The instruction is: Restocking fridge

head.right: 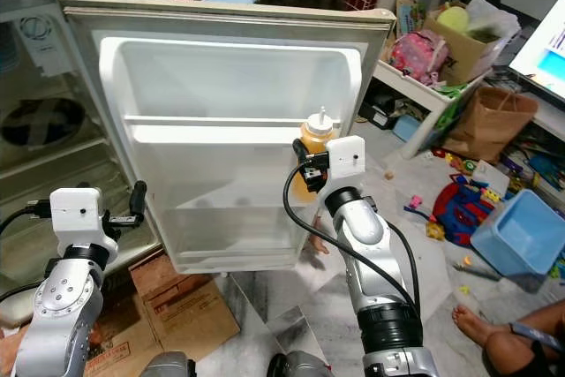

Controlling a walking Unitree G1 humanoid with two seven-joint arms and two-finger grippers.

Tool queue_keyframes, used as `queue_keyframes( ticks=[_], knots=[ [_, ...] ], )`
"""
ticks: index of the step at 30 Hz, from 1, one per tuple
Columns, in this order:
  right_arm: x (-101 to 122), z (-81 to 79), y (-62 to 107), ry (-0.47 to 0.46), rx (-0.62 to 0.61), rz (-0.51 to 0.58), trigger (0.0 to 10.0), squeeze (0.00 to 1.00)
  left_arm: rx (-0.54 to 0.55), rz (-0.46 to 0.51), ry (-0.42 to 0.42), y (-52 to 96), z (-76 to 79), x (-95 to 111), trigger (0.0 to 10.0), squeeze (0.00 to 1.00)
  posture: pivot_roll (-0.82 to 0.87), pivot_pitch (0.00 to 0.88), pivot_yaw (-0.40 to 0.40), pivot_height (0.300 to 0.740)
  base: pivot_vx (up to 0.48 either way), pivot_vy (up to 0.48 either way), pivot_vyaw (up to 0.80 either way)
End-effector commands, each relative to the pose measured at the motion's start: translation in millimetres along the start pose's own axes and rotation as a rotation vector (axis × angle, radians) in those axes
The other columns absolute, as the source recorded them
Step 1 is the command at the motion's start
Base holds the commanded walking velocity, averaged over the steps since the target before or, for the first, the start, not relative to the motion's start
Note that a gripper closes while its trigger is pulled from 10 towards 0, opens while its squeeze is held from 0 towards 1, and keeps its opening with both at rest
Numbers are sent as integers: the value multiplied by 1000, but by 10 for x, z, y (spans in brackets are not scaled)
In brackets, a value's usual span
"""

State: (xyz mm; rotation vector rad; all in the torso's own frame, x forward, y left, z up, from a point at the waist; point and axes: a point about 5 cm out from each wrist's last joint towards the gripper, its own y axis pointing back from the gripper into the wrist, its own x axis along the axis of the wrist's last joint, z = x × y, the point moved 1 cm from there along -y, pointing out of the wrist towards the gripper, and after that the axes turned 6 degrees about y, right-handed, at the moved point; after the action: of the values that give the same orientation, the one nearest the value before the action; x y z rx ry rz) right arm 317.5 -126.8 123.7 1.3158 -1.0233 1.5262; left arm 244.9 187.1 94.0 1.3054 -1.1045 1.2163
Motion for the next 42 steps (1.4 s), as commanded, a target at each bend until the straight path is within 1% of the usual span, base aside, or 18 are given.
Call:
queue_keyframes(
  ticks=[1, 3, 12, 24, 31, 34, 42],
  knots=[
    [68, 25, -31, 11, 0, 31, 10000, 0, -5, -1, -11, 3, 11, 8, 10000, 0, 72, 0, -84, 740, 0, 0, 513],
    [68, 28, -32, 10, -2, 30, 10000, 0, -9, 0, -10, 3, 15, 8, 10000, 0, 71, 0, -83, 740, 0, 0, 0],
    [72, 34, -23, 3, -6, 34, 10000, 0, 4, 6, -6, -8, 12, 21, 10000, 0, 69, 1, -85, 740, 0, -419, 0],
    [86, 26, -32, -8, -4, 44, 10000, 0, 70, 6, 9, -26, -68, 17, 10000, 0, 69, 0, -85, 740, 0, 0, 0],
    [85, 18, -30, -12, -3, 46, 10000, 0, 74, 3, 20, -36, -73, 16, 10000, 0, 68, 0, -84, 740, 0, 0, 0],
    [89, 18, -30, -12, -2, 48, 10000, 0, 70, 18, 14, -34, -87, 31, 10000, 0, 67, 0, -84, 740, 84, 391, 0],
    [93, 24, -34, -12, -2, 50, 10000, 0, 74, 23, 20, -36, -93, 38, 10000, 0, 66, 0, -85, 740, 248, 331, 0]
  ],
)
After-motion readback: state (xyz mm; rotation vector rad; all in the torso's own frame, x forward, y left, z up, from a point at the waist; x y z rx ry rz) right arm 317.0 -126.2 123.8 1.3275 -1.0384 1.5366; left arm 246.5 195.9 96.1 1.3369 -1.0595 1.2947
